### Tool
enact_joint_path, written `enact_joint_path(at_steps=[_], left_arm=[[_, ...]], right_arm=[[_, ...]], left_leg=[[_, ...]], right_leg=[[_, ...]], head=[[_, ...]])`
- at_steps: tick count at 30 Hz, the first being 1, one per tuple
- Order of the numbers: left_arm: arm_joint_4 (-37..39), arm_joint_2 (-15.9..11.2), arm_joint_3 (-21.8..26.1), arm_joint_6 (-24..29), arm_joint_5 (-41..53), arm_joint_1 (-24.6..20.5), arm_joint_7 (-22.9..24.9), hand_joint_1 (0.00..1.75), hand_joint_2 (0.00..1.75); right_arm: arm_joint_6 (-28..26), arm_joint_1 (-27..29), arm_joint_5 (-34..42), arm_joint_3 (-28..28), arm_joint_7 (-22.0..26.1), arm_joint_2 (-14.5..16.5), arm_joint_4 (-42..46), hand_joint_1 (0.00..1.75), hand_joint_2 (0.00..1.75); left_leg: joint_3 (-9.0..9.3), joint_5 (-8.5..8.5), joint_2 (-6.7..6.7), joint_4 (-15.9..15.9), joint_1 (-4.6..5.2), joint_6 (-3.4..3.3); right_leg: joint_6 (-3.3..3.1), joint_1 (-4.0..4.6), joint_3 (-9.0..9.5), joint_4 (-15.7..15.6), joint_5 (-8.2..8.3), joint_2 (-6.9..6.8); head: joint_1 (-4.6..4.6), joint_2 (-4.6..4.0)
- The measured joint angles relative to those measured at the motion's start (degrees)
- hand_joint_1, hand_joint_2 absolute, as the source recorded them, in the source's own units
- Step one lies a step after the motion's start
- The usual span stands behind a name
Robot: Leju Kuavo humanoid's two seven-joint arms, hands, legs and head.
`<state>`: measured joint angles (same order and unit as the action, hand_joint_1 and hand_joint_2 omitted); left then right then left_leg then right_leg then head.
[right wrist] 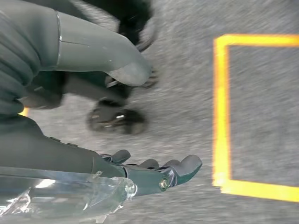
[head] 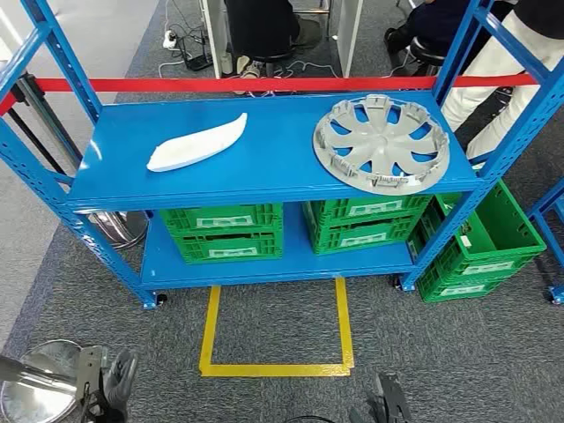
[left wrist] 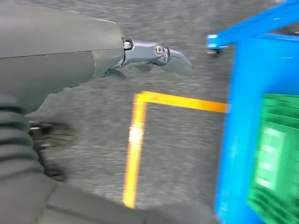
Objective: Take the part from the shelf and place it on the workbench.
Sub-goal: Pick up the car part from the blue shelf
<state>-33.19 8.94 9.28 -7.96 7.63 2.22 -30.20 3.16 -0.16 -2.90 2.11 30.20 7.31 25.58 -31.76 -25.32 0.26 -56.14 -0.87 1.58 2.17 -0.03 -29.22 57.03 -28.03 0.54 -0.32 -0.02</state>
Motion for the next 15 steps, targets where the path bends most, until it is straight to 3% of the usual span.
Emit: enact_joint_path(at_steps=[8, 12, 13, 15], left_arm=[[-8.4, 1.7, 0.7, 0.6, 2.4, -0.1, -7.6, 0.0, 0.0], [-15.9, 1.8, -0.3, 3.8, 3.0, 0.9, -8.7, 0.0, 0.0], [-17.9, 1.8, -0.6, 4.7, 3.2, 1.1, -8.9, 0.0, 0.0], [-21.7, 1.8, -1.1, 6.5, 3.7, 1.7, -9.1, 0.0, 0.0]], right_arm=[[0.7, -2.2, -1.8, 2.3, 7.6, 2.1, 0.5, 0.0, 1.75], [0.8, -3.0, -2.7, 3.4, 8.7, 2.7, 0.6, 0.0, 0.0], [0.8, -3.2, -3.0, 3.6, 8.9, 2.7, 0.6, 0.0, 0.0], [0.8, -3.4, -3.5, 4.1, 9.1, 2.8, 0.5, 0.0, 0.0]], left_leg=[[-0.02, -0.01, -0.01, -0.1, 0.05, -0.07], [1.39, 0.76, 0.01, 2.5, -0.17, -1.34], [1.97, 1.05, 0.03, 3.3, -0.33, -1.46], [2.46, 0.96, 0.06, 3.7, -0.36, -1.42]], right_leg=[[0.1, -0.1, 0.03, -0.1, 0.11, 0.01], [0.86, -0.24, -0.32, 0.1, -0.25, -0.08], [0.94, -0.24, -1.49, 2.4, -1.27, -0.11], [1.16, -0.5, -5.79, 10.0, -4.06, -0.11]], head=[[0.0, 0.0], [0.16, 0.0], [0.36, 0.0], [0.64, 0.0]])
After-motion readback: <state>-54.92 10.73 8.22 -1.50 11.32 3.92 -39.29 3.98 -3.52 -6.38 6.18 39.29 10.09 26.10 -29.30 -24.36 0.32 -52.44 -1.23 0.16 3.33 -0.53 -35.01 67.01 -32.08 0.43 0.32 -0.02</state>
